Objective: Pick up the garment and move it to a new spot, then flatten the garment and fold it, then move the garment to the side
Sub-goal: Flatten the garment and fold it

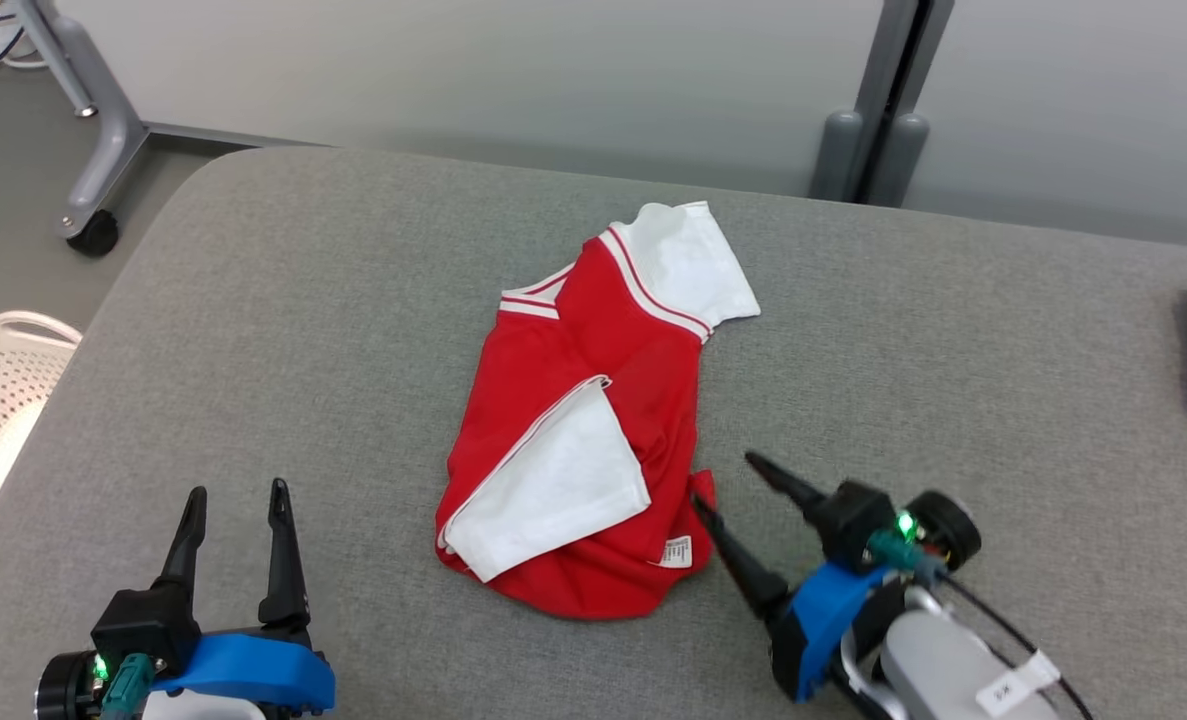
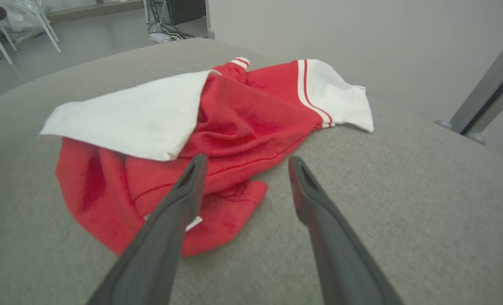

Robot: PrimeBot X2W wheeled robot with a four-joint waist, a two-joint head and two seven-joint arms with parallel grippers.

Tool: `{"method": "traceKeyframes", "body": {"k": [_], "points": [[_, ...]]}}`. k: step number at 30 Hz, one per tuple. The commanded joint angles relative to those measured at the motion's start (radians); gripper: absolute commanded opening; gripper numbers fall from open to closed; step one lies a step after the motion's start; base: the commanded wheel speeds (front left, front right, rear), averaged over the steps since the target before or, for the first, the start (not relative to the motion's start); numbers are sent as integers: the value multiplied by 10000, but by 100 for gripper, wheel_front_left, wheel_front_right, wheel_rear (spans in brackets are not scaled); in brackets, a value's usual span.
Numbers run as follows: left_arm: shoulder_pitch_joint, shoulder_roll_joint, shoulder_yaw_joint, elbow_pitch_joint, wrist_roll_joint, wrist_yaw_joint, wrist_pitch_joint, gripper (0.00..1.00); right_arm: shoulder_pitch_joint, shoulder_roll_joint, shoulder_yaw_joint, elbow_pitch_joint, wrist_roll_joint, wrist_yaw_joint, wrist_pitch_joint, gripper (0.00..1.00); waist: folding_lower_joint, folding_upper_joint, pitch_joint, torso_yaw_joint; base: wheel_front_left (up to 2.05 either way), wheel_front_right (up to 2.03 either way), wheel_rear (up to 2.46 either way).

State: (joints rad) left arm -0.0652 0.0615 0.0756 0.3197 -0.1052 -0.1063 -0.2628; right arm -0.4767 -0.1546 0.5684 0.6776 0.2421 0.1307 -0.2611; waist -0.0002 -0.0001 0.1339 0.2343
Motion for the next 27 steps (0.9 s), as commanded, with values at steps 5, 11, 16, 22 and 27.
{"method": "traceKeyframes", "body": {"k": [5,11,16,22,27], "points": [[-60,-10,-48,-59,102,-67,-27,100,1100,-416,586,-1240,216,2,574,100,2,1,-28,-59,0,0,0],[-219,-51,-128,-56,15,-110,-27,100,1024,-544,958,-1601,138,2,1119,100,2,1,132,230,0,0,0],[-267,-75,-109,-28,3,-140,-27,100,595,-379,1638,-955,169,2,1532,100,2,1,292,379,0,0,0],[-314,-92,-56,77,7,-133,-27,100,63,-97,1847,265,109,2,1155,0,2,1,237,347,0,0,0],[-35,-93,44,113,92,-106,-27,100,326,-116,1317,258,388,2,619,0,2,1,-151,24,0,0,0]]}}
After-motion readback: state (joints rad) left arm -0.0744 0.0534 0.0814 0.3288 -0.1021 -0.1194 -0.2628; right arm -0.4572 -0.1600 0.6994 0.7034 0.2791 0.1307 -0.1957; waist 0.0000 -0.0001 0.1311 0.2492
